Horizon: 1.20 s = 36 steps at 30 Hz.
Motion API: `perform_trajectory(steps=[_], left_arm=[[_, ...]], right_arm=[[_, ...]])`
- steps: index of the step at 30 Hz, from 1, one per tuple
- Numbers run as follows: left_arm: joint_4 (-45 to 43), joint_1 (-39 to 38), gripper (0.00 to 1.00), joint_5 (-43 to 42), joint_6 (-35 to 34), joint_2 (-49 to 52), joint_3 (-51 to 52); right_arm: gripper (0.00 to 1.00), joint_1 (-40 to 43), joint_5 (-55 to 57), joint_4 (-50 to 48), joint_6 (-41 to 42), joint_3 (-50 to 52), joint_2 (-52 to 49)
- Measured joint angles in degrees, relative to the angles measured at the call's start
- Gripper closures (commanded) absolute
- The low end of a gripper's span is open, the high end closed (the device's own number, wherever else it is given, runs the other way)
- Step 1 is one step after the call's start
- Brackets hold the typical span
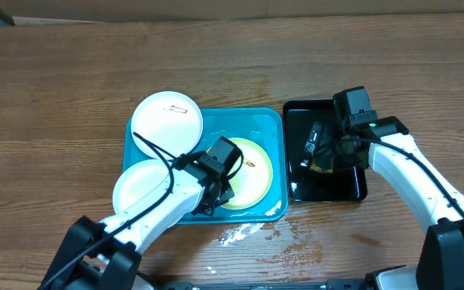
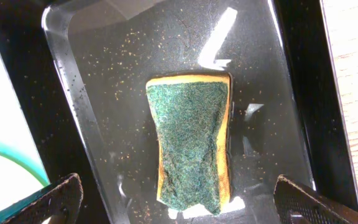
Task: Clean dirty plates on tray and stack at the side
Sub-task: 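Lower left gripper onto yellow plate edge and pinch it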
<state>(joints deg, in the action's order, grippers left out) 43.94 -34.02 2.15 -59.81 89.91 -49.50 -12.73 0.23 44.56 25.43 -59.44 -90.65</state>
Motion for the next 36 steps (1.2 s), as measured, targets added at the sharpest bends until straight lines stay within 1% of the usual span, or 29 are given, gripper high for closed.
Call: perform_trajectory(steps=[6, 11, 16, 21, 26, 27, 31, 32, 33, 36], left_arm=[[-1.0, 3.8, 0.9, -2.2, 0.5, 1.5, 0.1], [-2.9, 3.9, 0.96, -3.5, 3.7, 1.7, 0.1], [-3.2, 4.0, 0.96, -2.7, 10.4, 1.7, -0.2], [-3.5, 5.4, 0.94, 1.6, 16.9, 1.7, -1.1], [-6.2, 7.3, 0.88, 5.2, 23.9, 1.7, -1.3], [-7.1, 7.6, 0.84, 5.7, 25.7, 1.7, -1.4], [-8.4, 7.9, 0.54, 6.8, 28.9, 1.7, -1.4], [-8.5, 7.9, 0.49, 6.8, 29.4, 1.7, -1.4], [-8.4, 7.9, 0.47, 6.7, 30.0, 1.7, -1.4], [-8.0, 7.9, 0.46, 5.3, 30.4, 1.7, -1.6]], right_arm=[[0.0, 0.0, 0.0, 0.0, 0.0, 0.0, 0.0], [0.0, 0.0, 0.0, 0.0, 0.0, 0.0, 0.0], [0.0, 0.0, 0.0, 0.0, 0.0, 0.0, 0.0], [0.0, 0.0, 0.0, 0.9, 0.0, 0.0, 0.0], [0.0, 0.0, 0.0, 1.4, 0.0, 0.0, 0.0], [0.0, 0.0, 0.0, 1.4, 0.0, 0.0, 0.0], [0.0, 0.0, 0.0, 1.2, 0.0, 0.0, 0.0], [0.0, 0.0, 0.0, 1.1, 0.0, 0.0, 0.0], [0.0, 0.0, 0.0, 1.2, 0.0, 0.0, 0.0], [0.02, 0.0, 0.0, 2.1, 0.0, 0.0, 0.0]])
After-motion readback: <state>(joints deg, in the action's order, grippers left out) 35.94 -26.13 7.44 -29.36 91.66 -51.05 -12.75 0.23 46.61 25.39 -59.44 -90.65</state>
